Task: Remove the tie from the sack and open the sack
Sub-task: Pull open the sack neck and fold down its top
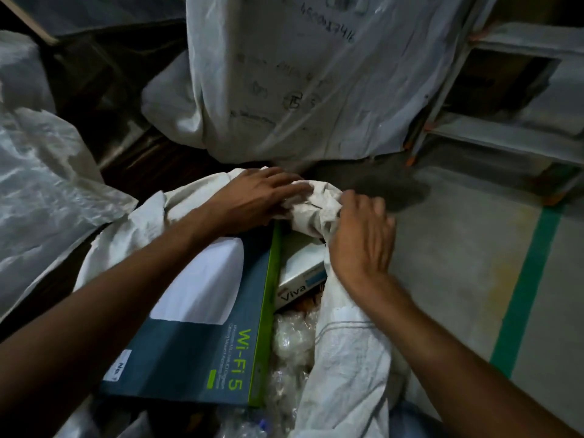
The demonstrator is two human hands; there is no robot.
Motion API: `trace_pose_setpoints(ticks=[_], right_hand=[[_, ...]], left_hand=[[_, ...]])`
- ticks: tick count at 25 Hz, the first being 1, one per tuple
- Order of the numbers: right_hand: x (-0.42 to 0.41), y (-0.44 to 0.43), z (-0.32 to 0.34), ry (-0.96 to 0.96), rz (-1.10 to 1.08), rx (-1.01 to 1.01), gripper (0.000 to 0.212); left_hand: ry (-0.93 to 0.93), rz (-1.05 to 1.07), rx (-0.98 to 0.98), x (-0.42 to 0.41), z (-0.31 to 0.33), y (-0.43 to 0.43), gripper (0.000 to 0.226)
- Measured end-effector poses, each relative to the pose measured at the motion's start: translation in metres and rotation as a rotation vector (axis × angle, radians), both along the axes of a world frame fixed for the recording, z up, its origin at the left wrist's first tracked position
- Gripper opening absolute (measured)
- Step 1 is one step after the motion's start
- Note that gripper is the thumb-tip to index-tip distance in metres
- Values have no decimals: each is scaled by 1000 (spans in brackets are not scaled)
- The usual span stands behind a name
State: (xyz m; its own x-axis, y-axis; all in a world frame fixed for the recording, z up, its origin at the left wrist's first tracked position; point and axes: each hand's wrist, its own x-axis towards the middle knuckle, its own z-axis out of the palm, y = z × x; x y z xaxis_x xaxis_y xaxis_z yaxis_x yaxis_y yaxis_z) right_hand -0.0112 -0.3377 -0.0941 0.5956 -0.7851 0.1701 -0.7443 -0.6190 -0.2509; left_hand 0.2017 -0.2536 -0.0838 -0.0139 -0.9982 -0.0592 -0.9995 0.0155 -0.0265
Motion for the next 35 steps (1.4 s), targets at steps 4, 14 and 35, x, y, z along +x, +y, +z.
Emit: trace_pose_setpoints(ticks=[4,14,35], right_hand=[[27,20,-15,72,242,-133,60],[53,1,-44,272,203,-184,68],[132,-34,-33,135,422,-81,33]], left_hand=[[322,197,-49,21,-5,-35,30],[163,220,-162,60,-3,30,84],[302,659,-58,113,-38,24,67]])
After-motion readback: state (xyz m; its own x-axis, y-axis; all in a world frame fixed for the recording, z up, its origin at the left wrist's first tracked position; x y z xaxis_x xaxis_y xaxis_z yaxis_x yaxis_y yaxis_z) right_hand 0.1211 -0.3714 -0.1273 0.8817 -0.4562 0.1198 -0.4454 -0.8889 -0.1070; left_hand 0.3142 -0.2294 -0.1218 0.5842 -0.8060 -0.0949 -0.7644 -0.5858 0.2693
